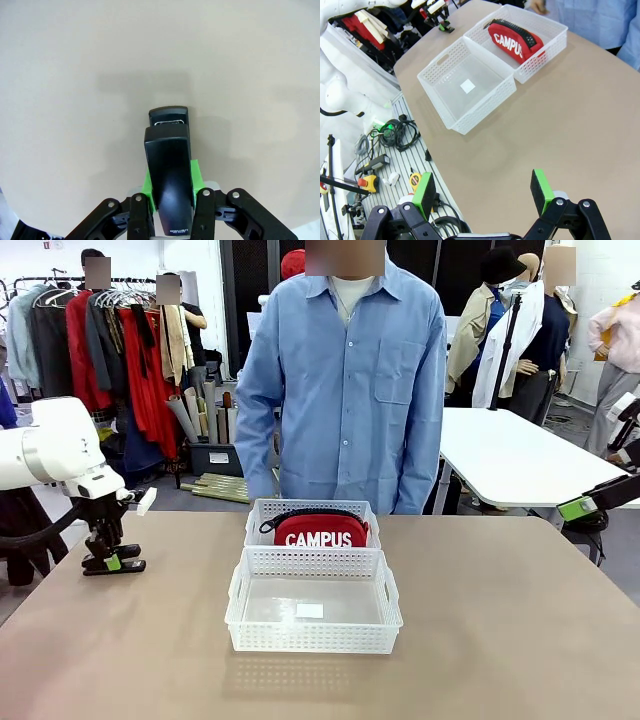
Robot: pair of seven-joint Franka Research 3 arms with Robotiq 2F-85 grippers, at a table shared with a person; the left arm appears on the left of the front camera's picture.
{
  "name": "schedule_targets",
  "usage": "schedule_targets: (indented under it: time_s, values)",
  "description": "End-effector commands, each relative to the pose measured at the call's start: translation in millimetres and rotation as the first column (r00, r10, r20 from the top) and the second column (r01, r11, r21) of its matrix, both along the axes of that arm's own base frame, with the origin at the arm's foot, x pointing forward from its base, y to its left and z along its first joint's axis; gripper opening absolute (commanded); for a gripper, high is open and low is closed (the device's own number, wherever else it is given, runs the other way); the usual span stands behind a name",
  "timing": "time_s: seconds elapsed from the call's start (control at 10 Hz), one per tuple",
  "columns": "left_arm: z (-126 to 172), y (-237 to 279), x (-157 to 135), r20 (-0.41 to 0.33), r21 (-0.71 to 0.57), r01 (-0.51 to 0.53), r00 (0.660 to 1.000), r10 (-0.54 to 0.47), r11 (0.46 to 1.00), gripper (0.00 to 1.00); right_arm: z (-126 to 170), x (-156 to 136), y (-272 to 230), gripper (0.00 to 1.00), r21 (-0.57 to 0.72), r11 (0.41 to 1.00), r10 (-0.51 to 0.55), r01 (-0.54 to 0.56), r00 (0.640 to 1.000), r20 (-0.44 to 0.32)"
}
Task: Distribute items into two baskets.
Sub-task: Pick up the Stapler that the person points to.
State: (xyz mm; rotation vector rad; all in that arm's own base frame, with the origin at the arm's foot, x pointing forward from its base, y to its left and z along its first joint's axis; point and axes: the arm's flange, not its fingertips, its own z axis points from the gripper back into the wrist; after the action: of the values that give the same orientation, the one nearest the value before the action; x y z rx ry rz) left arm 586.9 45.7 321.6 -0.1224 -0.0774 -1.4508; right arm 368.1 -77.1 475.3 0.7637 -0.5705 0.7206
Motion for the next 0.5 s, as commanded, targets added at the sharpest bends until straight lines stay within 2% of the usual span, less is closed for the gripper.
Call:
schedule_targets:
  time_s: [0.0, 0.2, 0.4]
  values:
    - [-1.8, 3.4, 0.4, -0.029, 0.019, -0.023, 0.999, 0.023, 1.000, 0.05, 0.8, 0.4, 0.8, 1.00, 0.012, 1.000, 0.001, -0.001, 1.000, 0.007]
    - [-0.3, 3.0, 2.1, -0.042, 0.020, -0.038, 0.998, 0.039, 0.999, 0.05, 0.8, 0.4, 0.8, 1.00, 0.012, 1.000, 0.001, -0.001, 1.000, 0.007]
    - [18.1, 1.1, 8.2, -0.044, 0.028, -0.100, 0.994, 0.101, 0.995, 0.05, 0.8, 0.4, 0.8, 1.00, 0.012, 1.000, 0.001, -0.001, 1.000, 0.007]
